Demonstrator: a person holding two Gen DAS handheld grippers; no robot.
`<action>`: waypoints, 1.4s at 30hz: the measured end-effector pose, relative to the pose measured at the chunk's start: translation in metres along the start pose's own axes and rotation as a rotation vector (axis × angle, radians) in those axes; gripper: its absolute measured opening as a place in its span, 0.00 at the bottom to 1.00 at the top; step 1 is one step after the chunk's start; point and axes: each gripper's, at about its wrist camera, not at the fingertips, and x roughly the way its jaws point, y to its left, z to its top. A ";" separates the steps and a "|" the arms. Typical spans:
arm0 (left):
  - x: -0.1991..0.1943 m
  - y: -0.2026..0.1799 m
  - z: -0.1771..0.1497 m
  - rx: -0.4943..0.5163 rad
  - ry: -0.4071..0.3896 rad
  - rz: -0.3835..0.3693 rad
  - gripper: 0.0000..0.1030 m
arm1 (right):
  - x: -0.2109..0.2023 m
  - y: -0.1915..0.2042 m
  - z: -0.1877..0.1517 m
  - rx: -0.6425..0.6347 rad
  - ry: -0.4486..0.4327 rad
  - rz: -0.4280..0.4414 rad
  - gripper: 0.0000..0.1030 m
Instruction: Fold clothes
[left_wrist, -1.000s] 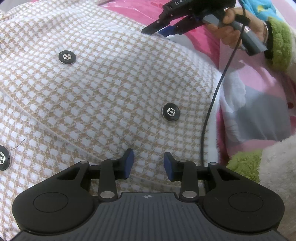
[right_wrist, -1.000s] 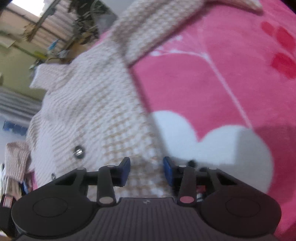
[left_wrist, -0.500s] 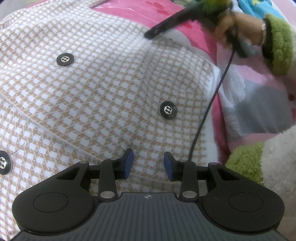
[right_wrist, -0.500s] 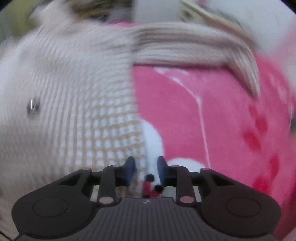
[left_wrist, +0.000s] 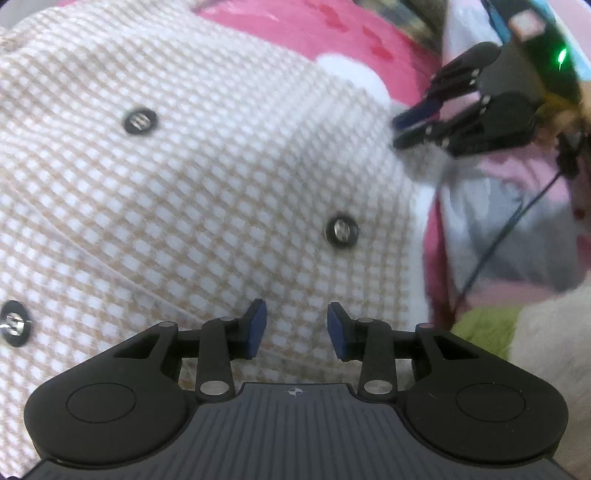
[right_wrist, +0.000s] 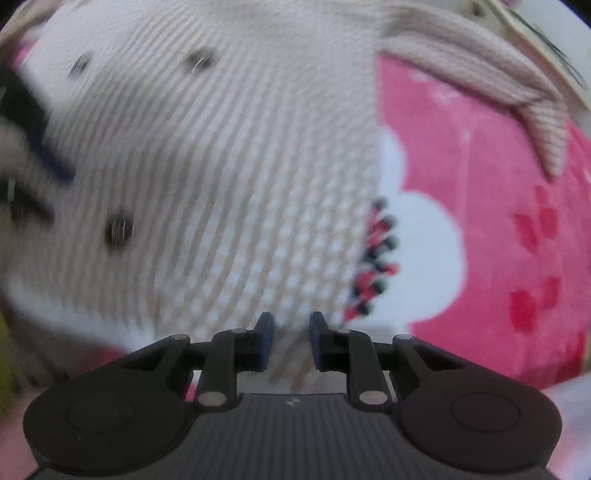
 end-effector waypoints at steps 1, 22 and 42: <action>-0.006 0.004 0.002 -0.013 -0.017 0.006 0.35 | -0.012 -0.004 0.012 0.019 -0.045 0.002 0.21; -0.018 0.059 0.031 -0.120 -0.126 0.162 0.36 | 0.103 -0.043 0.222 0.307 -0.454 0.060 0.25; -0.210 0.086 -0.157 -0.573 -0.543 0.687 0.45 | -0.038 0.161 0.319 -0.181 -0.467 0.372 0.27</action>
